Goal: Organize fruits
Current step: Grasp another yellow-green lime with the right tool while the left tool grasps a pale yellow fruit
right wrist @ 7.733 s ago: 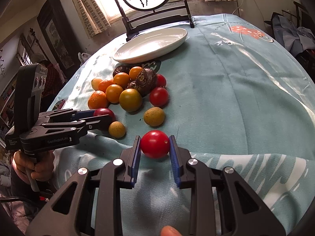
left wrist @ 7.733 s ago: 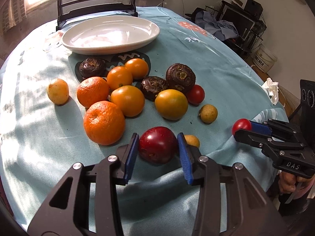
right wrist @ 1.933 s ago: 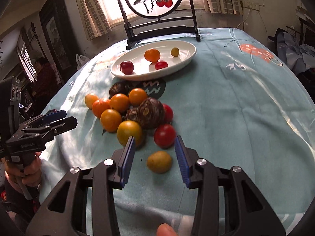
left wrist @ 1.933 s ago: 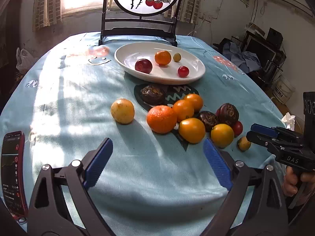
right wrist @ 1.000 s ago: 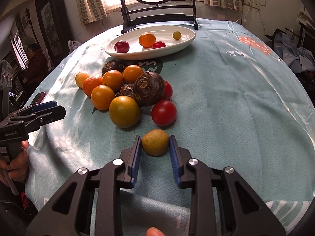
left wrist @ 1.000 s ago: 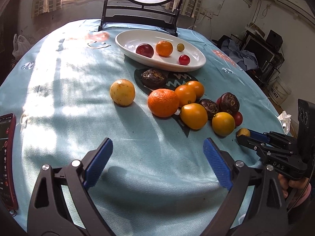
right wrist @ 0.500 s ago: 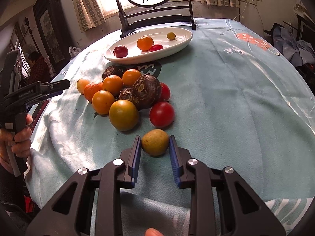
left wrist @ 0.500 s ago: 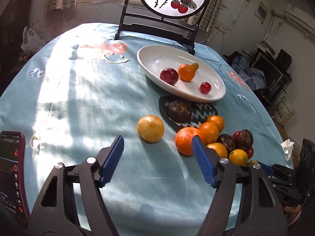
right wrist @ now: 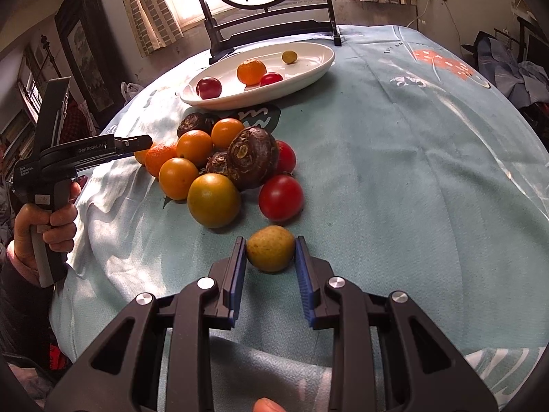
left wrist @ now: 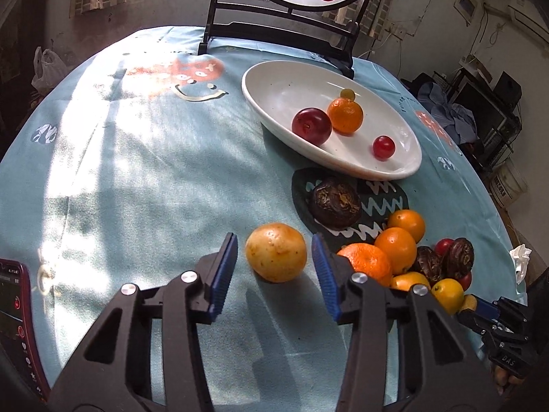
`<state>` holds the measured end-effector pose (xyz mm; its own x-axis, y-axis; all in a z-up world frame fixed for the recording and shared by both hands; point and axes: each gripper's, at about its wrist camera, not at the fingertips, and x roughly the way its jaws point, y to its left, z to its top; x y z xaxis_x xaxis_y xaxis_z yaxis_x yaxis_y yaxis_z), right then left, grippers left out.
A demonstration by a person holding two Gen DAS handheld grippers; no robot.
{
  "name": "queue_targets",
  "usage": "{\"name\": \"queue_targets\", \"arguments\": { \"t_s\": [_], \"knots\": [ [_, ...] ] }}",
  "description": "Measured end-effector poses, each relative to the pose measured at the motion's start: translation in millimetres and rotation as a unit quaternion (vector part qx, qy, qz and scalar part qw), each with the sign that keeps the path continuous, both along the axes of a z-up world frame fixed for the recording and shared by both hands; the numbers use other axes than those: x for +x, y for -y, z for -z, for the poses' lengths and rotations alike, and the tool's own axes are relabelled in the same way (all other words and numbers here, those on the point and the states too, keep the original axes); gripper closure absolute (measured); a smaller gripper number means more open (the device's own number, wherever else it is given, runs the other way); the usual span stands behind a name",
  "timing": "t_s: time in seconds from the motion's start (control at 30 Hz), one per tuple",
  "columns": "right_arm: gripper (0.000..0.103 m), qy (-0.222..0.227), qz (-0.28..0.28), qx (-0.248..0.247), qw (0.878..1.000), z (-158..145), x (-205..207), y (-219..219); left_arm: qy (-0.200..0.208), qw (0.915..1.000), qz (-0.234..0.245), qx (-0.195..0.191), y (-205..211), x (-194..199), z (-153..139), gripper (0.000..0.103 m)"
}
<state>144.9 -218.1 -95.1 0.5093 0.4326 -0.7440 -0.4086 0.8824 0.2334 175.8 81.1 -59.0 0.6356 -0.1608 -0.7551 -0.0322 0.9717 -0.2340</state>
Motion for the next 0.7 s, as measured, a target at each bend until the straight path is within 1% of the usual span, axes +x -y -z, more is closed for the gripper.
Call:
{"name": "queue_targets", "arguments": {
  "t_s": [0.1,0.2,0.27,0.4,0.57,0.7],
  "knots": [
    [0.074,-0.001,0.000,0.002,1.000,0.2,0.6,0.7,-0.010,0.9999,0.005,0.000,2.8,2.3,5.0,0.059],
    [0.074,-0.001,0.000,0.002,1.000,0.3,0.7,0.8,-0.014,0.9999,0.004,0.006,4.5,2.5,7.9,0.062],
    [0.074,-0.001,0.000,0.002,1.000,0.3,0.6,0.7,-0.014,0.9999,0.002,0.009,4.3,2.1,8.1,0.064],
    [0.074,0.001,-0.001,0.004,1.000,-0.1,0.0,0.7,-0.011,0.9999,-0.001,0.006,3.2,0.0,7.5,0.065],
    [0.074,0.014,-0.008,0.021,1.000,-4.8,-3.0,3.4,0.013,0.9997,-0.011,-0.015,0.0,-4.9,-5.3,0.065],
    [0.074,0.036,-0.016,0.043,0.998,-16.8,-2.8,1.5,0.036,0.9988,-0.002,-0.031,10.6,3.7,-22.9,0.065]
  ]
}}
